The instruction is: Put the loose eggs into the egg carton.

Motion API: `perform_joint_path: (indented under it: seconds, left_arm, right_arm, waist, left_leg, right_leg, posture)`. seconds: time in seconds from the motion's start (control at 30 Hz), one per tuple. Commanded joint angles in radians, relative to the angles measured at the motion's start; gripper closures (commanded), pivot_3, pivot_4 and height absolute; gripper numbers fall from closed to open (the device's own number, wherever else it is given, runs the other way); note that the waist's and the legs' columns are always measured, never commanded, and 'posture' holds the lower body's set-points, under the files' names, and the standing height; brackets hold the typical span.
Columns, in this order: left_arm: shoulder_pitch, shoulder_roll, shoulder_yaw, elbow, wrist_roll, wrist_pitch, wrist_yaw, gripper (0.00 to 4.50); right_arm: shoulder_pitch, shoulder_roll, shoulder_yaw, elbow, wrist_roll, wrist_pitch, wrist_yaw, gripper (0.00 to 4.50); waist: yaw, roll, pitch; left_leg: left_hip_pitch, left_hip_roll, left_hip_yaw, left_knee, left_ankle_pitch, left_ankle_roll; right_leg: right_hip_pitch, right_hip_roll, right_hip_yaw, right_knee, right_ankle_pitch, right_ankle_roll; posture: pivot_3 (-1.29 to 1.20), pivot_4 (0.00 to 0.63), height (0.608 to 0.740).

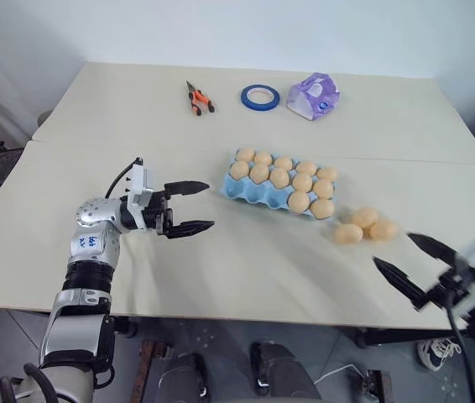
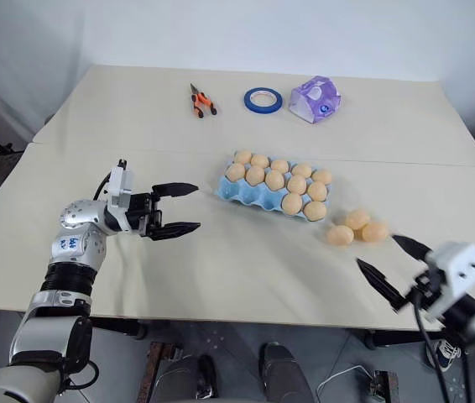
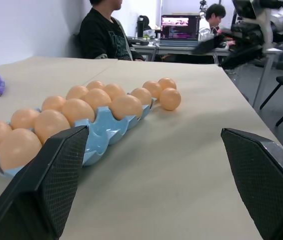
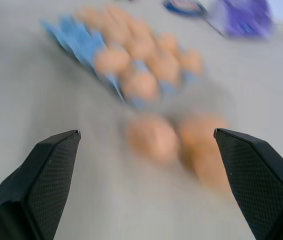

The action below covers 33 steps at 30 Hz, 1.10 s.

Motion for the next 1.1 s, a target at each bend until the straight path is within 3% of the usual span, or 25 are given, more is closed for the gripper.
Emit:
perform_joint_path:
  seconds: [0.03,0.17,0.37,0.5,0.67,0.87,1.1]
  left_arm:
    - [-0.018,0.005,0.010,-0.015,-0.010,-0.015,0.001,0.00]
    - [-0.016,0.011,0.012,-0.014,-0.010,-0.015,0.001,0.00]
    - [-0.015,0.017,0.015,-0.018,-0.011,-0.012,0.002,0.00]
    - [-0.019,0.017,0.015,-0.020,-0.010,-0.010,0.008,0.00]
    - [-0.022,0.015,0.012,-0.026,-0.010,-0.006,0.016,0.00]
    - [-0.031,0.013,0.012,-0.032,-0.010,-0.007,0.029,0.00]
    - [-0.013,0.020,0.014,-0.057,-0.015,-0.002,0.034,0.00]
  right_arm:
    - [0.053,-0.024,-0.111,0.054,0.042,-0.075,0.060,0.02]
    - [0.136,-0.063,-0.196,0.126,0.069,-0.095,0.129,0.02]
    - [0.144,-0.092,-0.206,0.153,0.083,-0.096,0.145,0.02]
    - [-0.018,-0.106,-0.076,0.226,0.030,-0.023,0.018,0.02]
    - [-0.241,-0.120,0.089,0.373,-0.050,-0.035,-0.030,0.02]
    - [-0.496,-0.177,0.229,0.634,-0.159,-0.099,-0.014,0.02]
    - [-0.606,-0.218,0.323,0.766,-0.195,-0.116,0.068,0.02]
  waist:
    - [-0.001,0.000,0.000]
    - [0.000,0.000,0.000]
    - [-0.006,0.000,0.000]
    - [-0.018,0.000,0.000]
    - [-0.026,0.001,0.001]
    - [-0.023,0.003,0.002]
    - [-0.020,0.004,0.002]
  left_leg:
    - [0.001,0.000,0.000,0.000,-0.001,0.001]
    - [0.008,0.000,-0.004,-0.001,-0.002,0.002]
    - [0.014,0.003,-0.006,-0.003,-0.003,0.003]
    - [0.014,0.003,-0.006,-0.003,-0.004,0.004]
    - [0.015,0.002,-0.006,-0.004,-0.004,0.006]
    - [0.013,0.002,-0.006,-0.005,-0.004,0.006]
    - [0.013,0.004,-0.006,-0.004,-0.006,0.003]
  right_leg:
    - [0.000,0.000,0.000,0.000,0.000,0.000]
    - [0.011,-0.001,0.000,-0.003,0.000,-0.004]
    - [0.019,-0.001,0.001,-0.010,0.000,-0.009]
    - [0.021,-0.002,0.001,-0.013,0.000,-0.009]
    - [0.023,-0.003,0.001,-0.017,0.001,-0.009]
    - [0.021,-0.003,0.001,-0.017,0.004,-0.004]
    - [0.021,0.000,0.001,-0.017,0.002,0.002]
  posture:
    - [0.00,0.150,0.740]
    - [0.00,0.150,0.740]
    - [0.00,0.150,0.740]
    - [0.00,0.150,0.740]
    - [0.00,0.150,0.740]
    - [0.00,0.150,0.740]
    - [0.00,0.150,0.740]
